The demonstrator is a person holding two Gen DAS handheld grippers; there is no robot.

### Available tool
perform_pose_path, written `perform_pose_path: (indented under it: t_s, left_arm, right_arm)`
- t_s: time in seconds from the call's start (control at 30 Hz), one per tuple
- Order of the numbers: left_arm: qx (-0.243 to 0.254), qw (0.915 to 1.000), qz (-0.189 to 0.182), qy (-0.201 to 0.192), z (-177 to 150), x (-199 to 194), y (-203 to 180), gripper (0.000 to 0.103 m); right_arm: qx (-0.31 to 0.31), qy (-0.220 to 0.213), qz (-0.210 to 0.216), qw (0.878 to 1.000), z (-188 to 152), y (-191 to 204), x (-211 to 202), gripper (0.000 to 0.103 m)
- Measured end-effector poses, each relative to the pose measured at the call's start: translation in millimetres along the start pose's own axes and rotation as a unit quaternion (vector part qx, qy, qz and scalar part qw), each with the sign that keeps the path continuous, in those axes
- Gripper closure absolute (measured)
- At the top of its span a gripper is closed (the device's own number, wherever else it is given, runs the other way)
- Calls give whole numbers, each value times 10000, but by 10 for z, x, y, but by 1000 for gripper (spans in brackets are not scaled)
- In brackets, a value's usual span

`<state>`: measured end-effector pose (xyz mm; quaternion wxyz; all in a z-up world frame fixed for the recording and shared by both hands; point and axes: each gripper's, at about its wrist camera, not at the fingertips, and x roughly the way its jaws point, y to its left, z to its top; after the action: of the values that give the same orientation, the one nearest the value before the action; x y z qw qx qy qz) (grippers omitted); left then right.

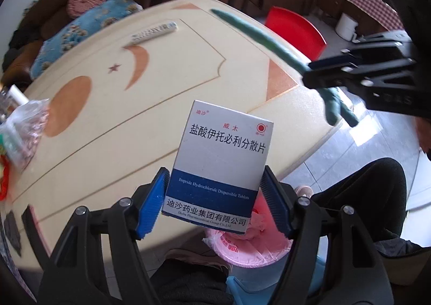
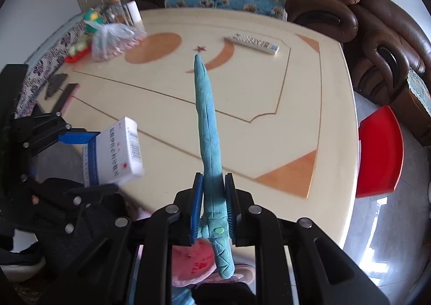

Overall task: Collect trash
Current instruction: 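Carry the medicine box and clay sword down over the pink trash bin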

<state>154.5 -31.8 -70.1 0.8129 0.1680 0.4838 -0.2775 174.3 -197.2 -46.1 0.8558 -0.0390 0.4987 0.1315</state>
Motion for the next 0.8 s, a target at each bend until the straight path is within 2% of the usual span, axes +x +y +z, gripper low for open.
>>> perform_pose_path:
  t_s: [0.07,0.33,0.43,0.67,0.8]
  left_arm:
    - [-94,9999,-128,-37,-103,-111,-2,35]
    - [31,9994,-12,-330,-486,-467,-219,35]
    - [81,9992,-78,-377,-666,-619,-333,35]
    - [107,9994,-150,-281,-933,-562,-478,35]
    - [57,9994,-319,-137,-1095,-457,-524,35]
  right_arm:
    - [-9,-64,19,10000,-85,70,-109,86]
    - [-116,-172,67,9998,-547,450,-509,86]
    - [-103,-176,135,9997,-714,547,-573,86]
    - [14,-81,265,9996,-1142,698,-615,86]
    - [111,2,334,9994,-1362,758,-580,86]
